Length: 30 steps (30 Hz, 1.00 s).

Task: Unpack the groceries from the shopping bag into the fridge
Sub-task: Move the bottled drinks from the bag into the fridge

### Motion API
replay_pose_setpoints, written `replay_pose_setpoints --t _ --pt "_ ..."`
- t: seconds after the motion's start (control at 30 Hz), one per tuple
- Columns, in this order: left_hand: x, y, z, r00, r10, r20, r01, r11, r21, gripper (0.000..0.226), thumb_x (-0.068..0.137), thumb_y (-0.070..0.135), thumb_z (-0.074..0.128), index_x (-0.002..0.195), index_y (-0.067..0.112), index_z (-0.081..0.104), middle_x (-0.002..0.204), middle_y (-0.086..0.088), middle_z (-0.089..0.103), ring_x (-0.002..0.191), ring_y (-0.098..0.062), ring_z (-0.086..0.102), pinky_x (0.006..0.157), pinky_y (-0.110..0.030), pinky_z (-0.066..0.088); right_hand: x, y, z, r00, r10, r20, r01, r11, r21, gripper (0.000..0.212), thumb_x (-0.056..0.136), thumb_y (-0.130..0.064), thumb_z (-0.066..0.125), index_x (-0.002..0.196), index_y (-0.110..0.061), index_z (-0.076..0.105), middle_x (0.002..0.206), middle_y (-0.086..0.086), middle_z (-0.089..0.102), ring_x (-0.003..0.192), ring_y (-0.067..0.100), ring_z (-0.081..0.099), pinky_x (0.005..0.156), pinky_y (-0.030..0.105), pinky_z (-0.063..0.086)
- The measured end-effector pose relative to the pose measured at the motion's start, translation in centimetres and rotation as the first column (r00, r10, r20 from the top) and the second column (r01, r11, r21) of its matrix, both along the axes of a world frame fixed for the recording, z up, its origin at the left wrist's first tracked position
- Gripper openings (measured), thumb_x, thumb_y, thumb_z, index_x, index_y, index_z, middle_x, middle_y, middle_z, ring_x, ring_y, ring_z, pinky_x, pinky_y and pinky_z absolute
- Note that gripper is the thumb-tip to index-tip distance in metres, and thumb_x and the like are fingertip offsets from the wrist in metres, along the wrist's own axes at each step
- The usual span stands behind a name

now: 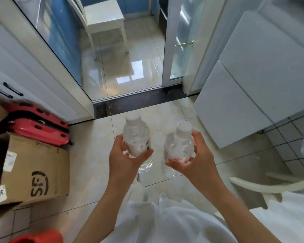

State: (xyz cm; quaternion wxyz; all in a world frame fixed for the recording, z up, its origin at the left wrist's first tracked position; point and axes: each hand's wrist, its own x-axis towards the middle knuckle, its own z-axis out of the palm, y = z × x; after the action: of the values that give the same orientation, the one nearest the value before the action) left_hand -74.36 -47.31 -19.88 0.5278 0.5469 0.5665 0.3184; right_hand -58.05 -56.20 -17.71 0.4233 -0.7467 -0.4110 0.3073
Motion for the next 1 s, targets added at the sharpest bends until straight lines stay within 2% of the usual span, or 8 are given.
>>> replay_pose_setpoints --t 0.13,0.27,0.43,0.57,0.7,0.8,0.93,1.0 --pt "1.6 6.9 0.0 0.993 -0.122 0.003 0.121 0.992 0.025 0.065 0.059 0.016 0.090 0.113 0.023 0.055 0.112 0.003 0.066 0.105 -0.012 0.062 0.081 -0.021 0.050 0.6 5.4 -0.2 0.993 -0.105 0.055 0.103 0.994 0.035 0.085 0.055 -0.028 0.091 0.126 -0.024 0.044 0.106 -0.019 0.054 0.096 0.007 0.058 0.084 0.020 0.055" --pt "3.1 14.0 0.4 0.957 -0.289 -0.007 0.289 0.956 0.054 0.064 0.058 0.021 0.090 0.111 0.027 0.055 0.110 0.006 0.066 0.105 -0.013 0.062 0.081 -0.025 0.052 1.2 10.7 0.1 0.968 -0.249 -0.043 0.250 0.968 0.020 0.084 0.054 -0.029 0.092 0.122 -0.038 0.043 0.106 -0.026 0.058 0.101 0.002 0.059 0.087 0.029 0.055" --pt "5.6 21.5 1.3 0.879 -0.476 -0.007 0.475 0.876 0.087 0.064 0.060 0.020 0.091 0.113 0.029 0.056 0.110 0.012 0.066 0.104 -0.009 0.062 0.082 -0.026 0.051 1.7 15.9 0.9 0.902 -0.430 -0.040 0.431 0.901 0.048 0.085 0.053 -0.032 0.091 0.122 -0.039 0.042 0.110 -0.025 0.058 0.104 -0.001 0.057 0.080 0.013 0.048" --pt "9.1 25.8 1.8 0.805 -0.593 -0.012 0.590 0.799 0.119 0.063 0.056 0.025 0.092 0.107 0.038 0.057 0.106 0.017 0.066 0.103 -0.009 0.062 0.086 -0.035 0.053 2.9 18.4 1.6 0.843 -0.537 -0.041 0.538 0.838 0.093 0.083 0.053 -0.035 0.091 0.122 -0.036 0.044 0.110 -0.021 0.059 0.102 0.007 0.061 0.083 0.031 0.055" --pt "13.9 28.5 2.1 0.727 -0.686 -0.001 0.679 0.720 0.142 0.065 0.059 0.020 0.092 0.109 0.041 0.056 0.105 0.018 0.066 0.102 -0.010 0.063 0.086 -0.034 0.054 5.4 19.7 2.6 0.769 -0.639 -0.023 0.637 0.761 0.122 0.084 0.054 -0.025 0.092 0.120 -0.044 0.043 0.107 -0.031 0.056 0.099 0.001 0.060 0.081 0.026 0.053" --pt "17.1 29.5 2.5 0.687 -0.727 -0.002 0.718 0.678 0.158 0.063 0.059 0.019 0.091 0.109 0.036 0.057 0.102 0.016 0.066 0.100 -0.012 0.064 0.085 -0.037 0.055 7.6 20.2 2.9 0.733 -0.679 -0.036 0.677 0.724 0.130 0.083 0.054 -0.022 0.092 0.121 -0.037 0.045 0.104 -0.024 0.060 0.096 0.006 0.063 0.082 0.033 0.055" --pt "23.3 30.8 2.8 0.631 -0.776 0.000 0.762 0.620 0.185 0.059 0.056 0.018 0.092 0.102 0.033 0.058 0.094 0.016 0.066 0.088 -0.006 0.066 0.079 -0.036 0.057 12.6 21.0 3.1 0.665 -0.744 -0.061 0.743 0.652 0.151 0.084 0.047 -0.038 0.088 0.119 -0.043 0.045 0.107 -0.011 0.065 0.097 0.015 0.066 0.084 0.045 0.055" --pt "26.9 31.2 3.3 0.619 -0.786 -0.001 0.768 0.605 0.209 0.058 0.055 0.020 0.092 0.098 0.036 0.057 0.093 0.017 0.066 0.088 -0.006 0.066 0.079 -0.037 0.057 15.6 21.2 3.3 0.648 -0.760 -0.047 0.756 0.635 0.161 0.085 0.048 -0.030 0.091 0.117 -0.044 0.045 0.105 -0.013 0.065 0.094 0.013 0.067 0.084 0.045 0.055"
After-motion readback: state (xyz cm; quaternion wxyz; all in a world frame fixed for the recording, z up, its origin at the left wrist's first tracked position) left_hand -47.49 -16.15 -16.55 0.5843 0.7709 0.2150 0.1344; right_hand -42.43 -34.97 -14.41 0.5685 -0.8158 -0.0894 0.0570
